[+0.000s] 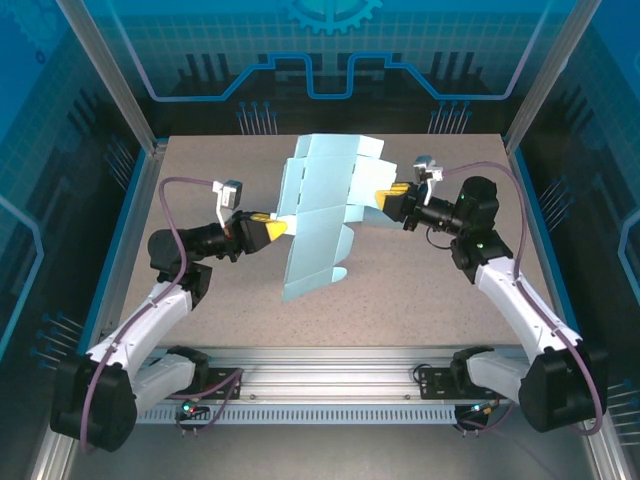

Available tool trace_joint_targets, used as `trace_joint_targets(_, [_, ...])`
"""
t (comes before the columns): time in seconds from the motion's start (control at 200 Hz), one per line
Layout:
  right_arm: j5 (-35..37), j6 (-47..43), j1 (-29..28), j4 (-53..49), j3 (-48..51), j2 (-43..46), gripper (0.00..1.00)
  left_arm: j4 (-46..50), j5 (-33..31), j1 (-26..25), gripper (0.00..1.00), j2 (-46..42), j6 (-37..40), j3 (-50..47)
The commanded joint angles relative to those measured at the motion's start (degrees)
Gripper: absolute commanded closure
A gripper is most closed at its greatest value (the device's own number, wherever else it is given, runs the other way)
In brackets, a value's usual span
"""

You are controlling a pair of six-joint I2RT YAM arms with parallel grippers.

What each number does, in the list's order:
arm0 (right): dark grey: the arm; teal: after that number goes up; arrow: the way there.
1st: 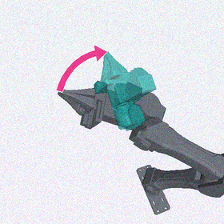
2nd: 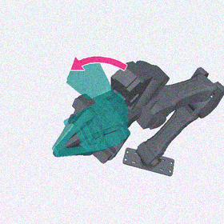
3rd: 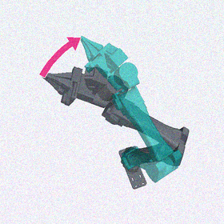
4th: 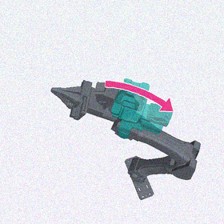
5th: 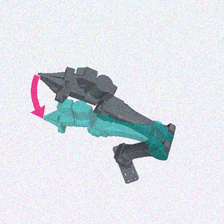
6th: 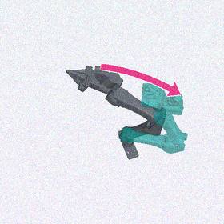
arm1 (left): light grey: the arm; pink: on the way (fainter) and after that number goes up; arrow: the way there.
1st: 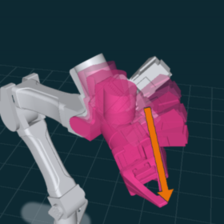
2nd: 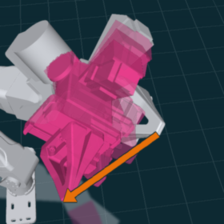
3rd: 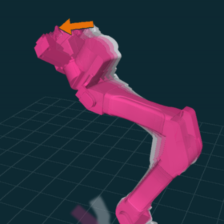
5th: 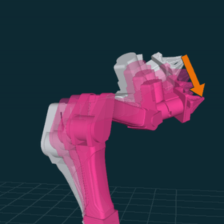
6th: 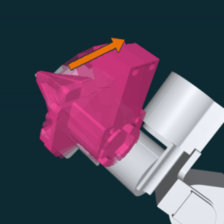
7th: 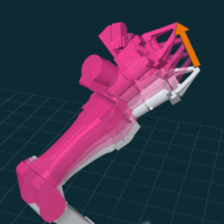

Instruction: Fold the paper box

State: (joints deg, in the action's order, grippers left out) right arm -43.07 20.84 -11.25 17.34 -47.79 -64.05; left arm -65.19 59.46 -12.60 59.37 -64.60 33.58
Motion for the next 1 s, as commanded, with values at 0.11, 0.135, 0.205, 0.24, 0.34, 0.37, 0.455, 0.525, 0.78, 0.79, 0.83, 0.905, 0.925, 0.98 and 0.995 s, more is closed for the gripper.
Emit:
trace_joint_targets(0.11, [5.8, -7.0, -1.7, -12.4, -2.3, 4.5, 1.00, 1.0, -0.2, -0.4, 1.00, 2.1, 2.6, -0.4])
trace_joint_targets(0.135, [6.9, -7.8, -2.1, -13.6, -2.3, 5.1, 1.00, 1.0, -0.2, -0.4, 0.99, 2.4, 2.7, -0.3])
trace_joint_targets(0.205, [9.7, -9.5, -2.8, -16.0, -2.3, 6.4, 1.00, 1.5, -0.2, -0.4, 0.94, 3.1, 3.0, -0.3])
trace_joint_targets(0.24, [11.3, -10.2, -3.2, -17.3, -2.2, 7.2, 1.00, 2.2, -0.4, -0.4, 0.90, 3.5, 3.3, -0.1])
trace_joint_targets(0.34, [14.9, -11.9, -4.0, -20.7, -2.3, 8.7, 1.00, 8.0, -0.6, -0.3, 0.43, 4.0, 6.8, 0.7])
trace_joint_targets(0.37, [15.2, -12.3, -4.1, -21.5, -2.2, 9.0, 1.00, 10.7, -0.9, -0.2, 0.30, 3.9, 8.6, 1.1])
trace_joint_targets(0.455, [15.8, -13.3, -4.7, -23.9, -2.2, 9.8, 1.00, 19.4, -2.3, 0.5, 0.09, 2.6, 15.1, 1.9])
trace_joint_targets(0.525, [16.6, -14.0, -5.2, -25.4, -1.8, 10.3, 1.00, 28.7, -4.6, 1.5, 0.01, 0.2, 21.7, 2.6])
trace_joint_targets(0.78, [18.9, -13.8, -6.8, -26.0, -0.6, 8.8, 1.00, 73.7, -37.9, 2.1, 0.01, -8.4, 52.7, 13.4])
trace_joint_targets(0.79, [18.9, -13.7, -6.9, -26.1, -0.6, 8.7, 1.00, 74.5, -39.0, 2.1, 0.01, -8.4, 53.2, 13.7])
trace_joint_targets(0.83, [19.3, -13.6, -7.1, -26.1, -0.6, 8.1, 1.00, 76.3, -42.6, 2.1, 0.01, -8.3, 55.2, 15.3])
trace_joint_targets(0.905, [19.3, -13.4, -7.6, -25.5, -0.2, 6.9, 1.00, 77.5, -47.0, 2.1, 0.01, -7.3, 57.4, 17.7])
trace_joint_targets(0.925, [19.2, -13.4, -7.8, -25.2, 0.0, 6.6, 1.00, 77.4, -47.5, 2.1, 0.01, -7.0, 57.9, 18.1])
trace_joint_targets(0.98, [18.9, -13.7, -8.3, -24.6, 0.4, 6.0, 1.00, 76.2, -47.9, 2.2, 0.01, -5.9, 59.6, 19.1])
trace_joint_targets(0.995, [18.7, -13.8, -8.5, -24.5, 0.5, 5.8, 1.00, 75.7, -47.9, 2.2, 0.01, -5.6, 60.0, 19.2])
